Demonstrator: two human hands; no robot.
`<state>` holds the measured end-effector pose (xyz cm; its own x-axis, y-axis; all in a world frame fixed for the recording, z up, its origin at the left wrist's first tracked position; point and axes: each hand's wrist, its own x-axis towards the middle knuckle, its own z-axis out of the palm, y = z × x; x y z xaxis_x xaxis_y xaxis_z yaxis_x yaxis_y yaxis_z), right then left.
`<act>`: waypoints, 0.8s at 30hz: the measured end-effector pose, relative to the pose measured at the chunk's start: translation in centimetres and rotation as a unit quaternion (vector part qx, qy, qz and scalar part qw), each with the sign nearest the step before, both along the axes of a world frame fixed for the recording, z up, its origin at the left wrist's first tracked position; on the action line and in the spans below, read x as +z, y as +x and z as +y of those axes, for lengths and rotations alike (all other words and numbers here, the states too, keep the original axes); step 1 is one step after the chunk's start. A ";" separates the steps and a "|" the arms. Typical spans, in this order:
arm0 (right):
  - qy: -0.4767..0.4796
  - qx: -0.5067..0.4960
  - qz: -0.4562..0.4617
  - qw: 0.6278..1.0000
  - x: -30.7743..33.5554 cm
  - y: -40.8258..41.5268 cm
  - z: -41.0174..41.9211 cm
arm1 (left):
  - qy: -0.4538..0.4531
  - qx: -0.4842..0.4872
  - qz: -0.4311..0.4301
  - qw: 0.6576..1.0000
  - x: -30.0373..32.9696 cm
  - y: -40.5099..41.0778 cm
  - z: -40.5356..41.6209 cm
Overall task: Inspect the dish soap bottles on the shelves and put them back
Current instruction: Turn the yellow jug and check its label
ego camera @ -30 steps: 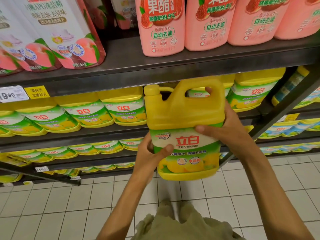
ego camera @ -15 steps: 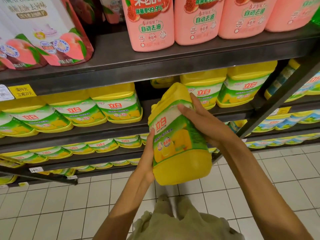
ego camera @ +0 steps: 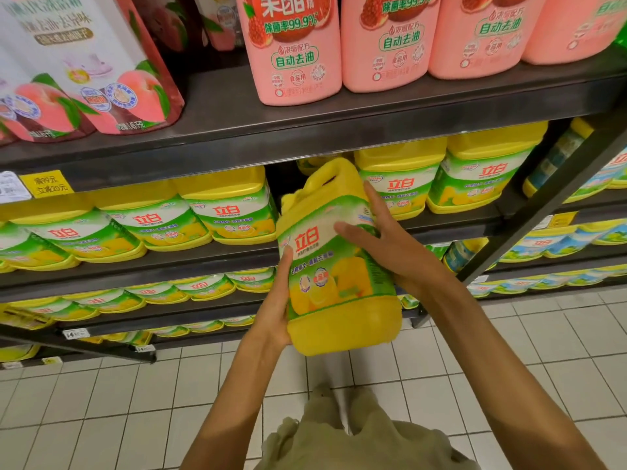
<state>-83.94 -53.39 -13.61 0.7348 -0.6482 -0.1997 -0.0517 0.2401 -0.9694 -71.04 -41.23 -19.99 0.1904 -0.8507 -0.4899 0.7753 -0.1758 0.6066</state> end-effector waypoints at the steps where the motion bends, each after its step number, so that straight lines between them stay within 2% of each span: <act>1: 0.016 -0.012 -0.014 1.000 -0.4 -0.3 0.0 | 0.008 -0.002 -0.034 0.999 0.4 0.4 0.0; 3: 0.034 -0.027 -0.031 0.999 -1.4 -0.9 0.0 | 0.019 0.006 -0.128 0.992 1.1 0.9 0.1; 5: 0.046 -0.026 -0.042 0.998 -2.5 -1.4 0.0 | 0.026 0.017 -0.248 0.968 1.7 1.1 0.2; 7: 0.057 -0.014 -0.044 0.997 -3.3 -2.0 -0.1 | 0.027 0.020 -0.321 0.946 1.9 0.7 0.6; 16: 0.054 0.059 -0.040 0.996 -5.1 -4.8 -0.5 | -0.061 -0.024 -0.437 0.897 1.3 0.2 1.7; 24: -0.036 0.002 -0.007 0.999 -5.3 -3.5 -3.3 | -0.034 -0.028 -0.483 0.874 0.3 1.8 -0.8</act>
